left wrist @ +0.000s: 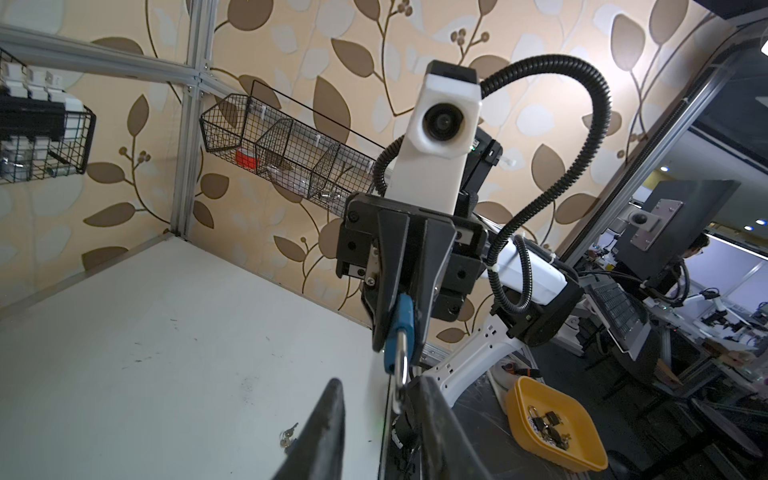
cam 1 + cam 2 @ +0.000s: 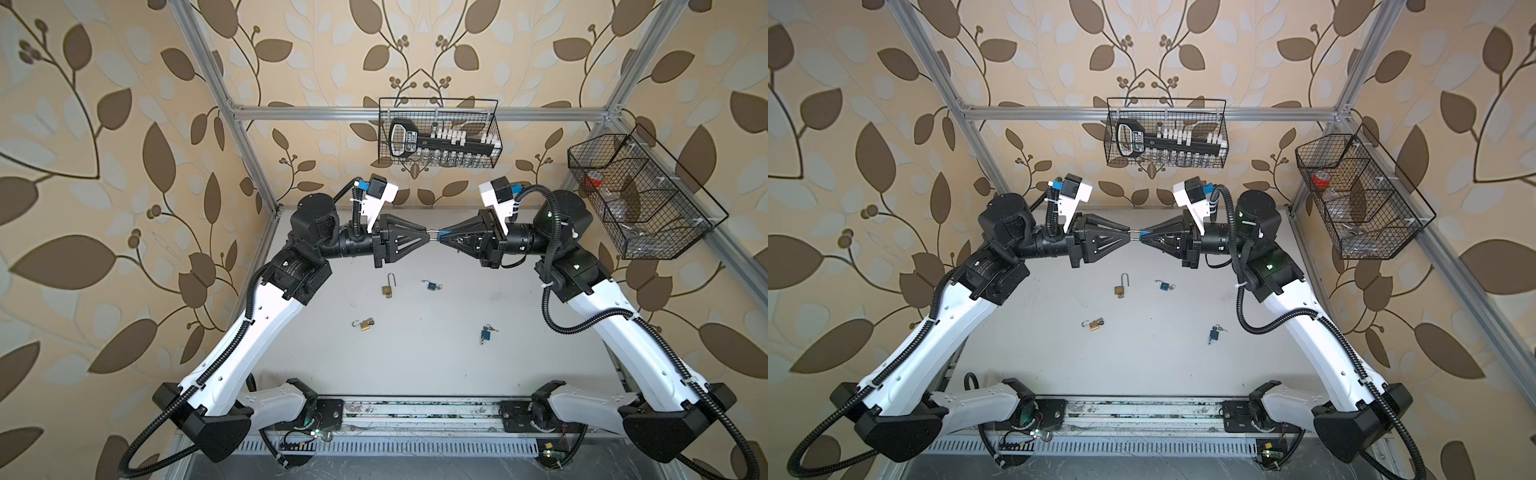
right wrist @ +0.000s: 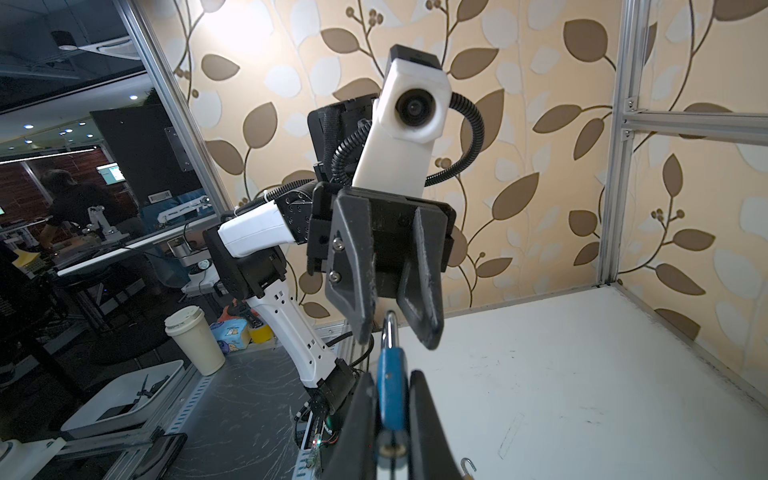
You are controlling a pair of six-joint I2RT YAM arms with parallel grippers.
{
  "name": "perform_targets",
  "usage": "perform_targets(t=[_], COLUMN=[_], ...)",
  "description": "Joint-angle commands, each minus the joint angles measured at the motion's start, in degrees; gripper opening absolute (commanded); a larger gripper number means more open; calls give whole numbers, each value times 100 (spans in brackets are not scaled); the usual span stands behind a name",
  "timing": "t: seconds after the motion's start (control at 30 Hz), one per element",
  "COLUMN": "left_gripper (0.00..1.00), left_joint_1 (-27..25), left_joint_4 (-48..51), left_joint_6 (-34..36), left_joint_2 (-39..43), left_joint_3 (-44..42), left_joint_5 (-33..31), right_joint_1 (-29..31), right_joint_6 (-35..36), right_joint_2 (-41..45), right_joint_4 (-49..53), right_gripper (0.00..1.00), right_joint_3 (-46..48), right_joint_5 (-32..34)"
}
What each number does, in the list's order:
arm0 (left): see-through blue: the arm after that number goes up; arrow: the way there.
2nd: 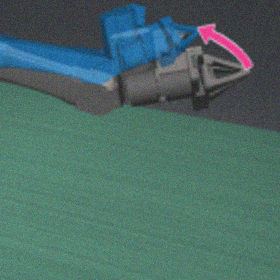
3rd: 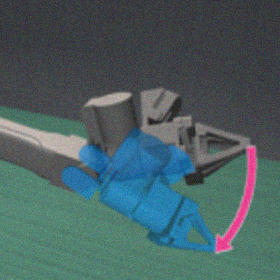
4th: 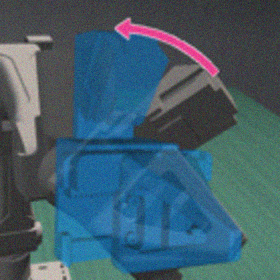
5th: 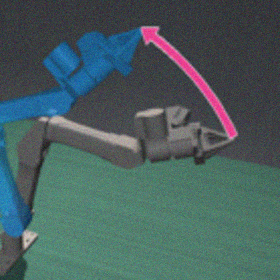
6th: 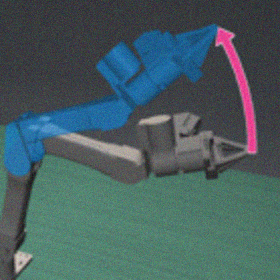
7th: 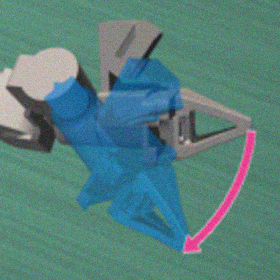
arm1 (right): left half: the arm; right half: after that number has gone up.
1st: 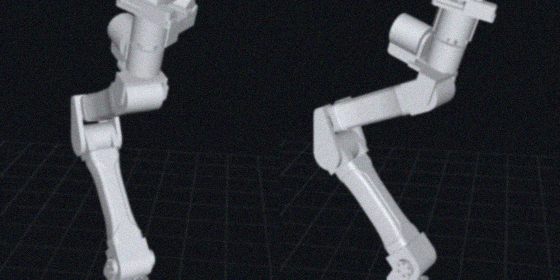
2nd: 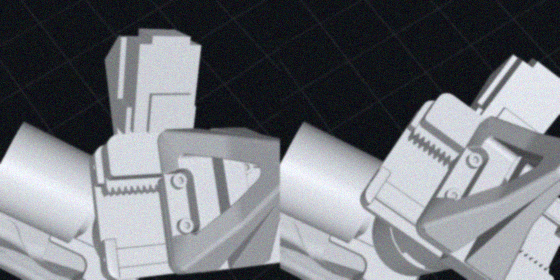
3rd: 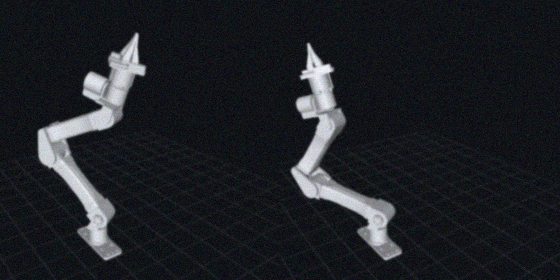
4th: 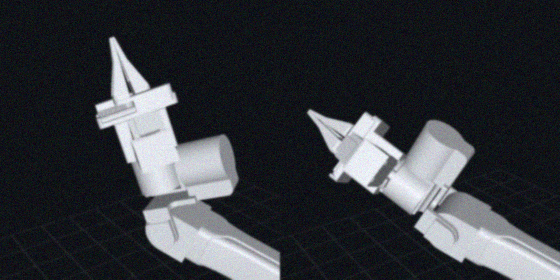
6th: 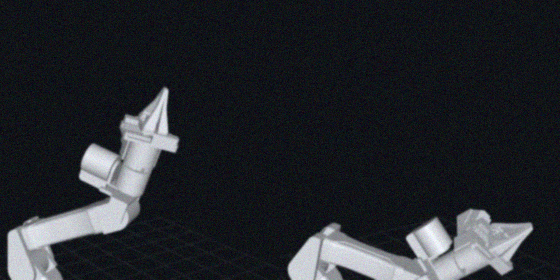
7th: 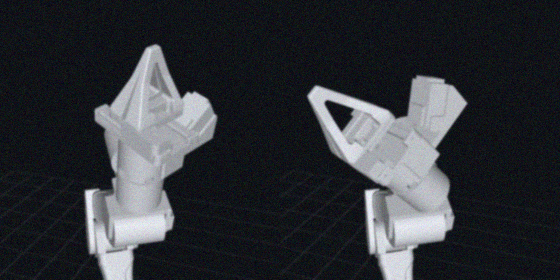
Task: Lock with the key
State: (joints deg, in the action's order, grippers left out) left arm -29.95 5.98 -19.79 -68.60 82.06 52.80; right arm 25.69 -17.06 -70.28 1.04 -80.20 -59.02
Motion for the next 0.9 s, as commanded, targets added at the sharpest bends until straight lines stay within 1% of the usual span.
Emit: perform_targets(t=[0.0,0.1,0.17,0.27,0.37,0.47,0.67,0.87], left_gripper=[23,18,17,17,21,21,7,7], left_joint_1=[-44,-47,-46,-47,-46,-46,-56,-70], left_joint_4=[-299,-323,-334,-334,-334,-334,-334,-325], left_joint_6=[-18,-33,-30,-29,-19,-16,-39,-31], left_joint_2=[-3,-4,3,13,31,35,-12,-22], left_joint_3=[145,147,150,146,148,165,175,130], left_joint_5=[205,197,195,196,196,196,288,294], right_joint_1=[-3,-5,-10,-10,-11,-11,-14,-6], right_joint_6=[12,27,58,97,180,258,280,254], right_joint_2=[-38,-38,-34,-39,-73,-100,-52,14], right_joint_4=[-60,-35,5,74,238,370,366,233], right_gripper=[0,0,0,0,0,0,0,0], right_joint_3=[44,65,61,48,-6,-30,5,75], right_joint_5=[-142,-117,-87,-41,46,93,167,216])
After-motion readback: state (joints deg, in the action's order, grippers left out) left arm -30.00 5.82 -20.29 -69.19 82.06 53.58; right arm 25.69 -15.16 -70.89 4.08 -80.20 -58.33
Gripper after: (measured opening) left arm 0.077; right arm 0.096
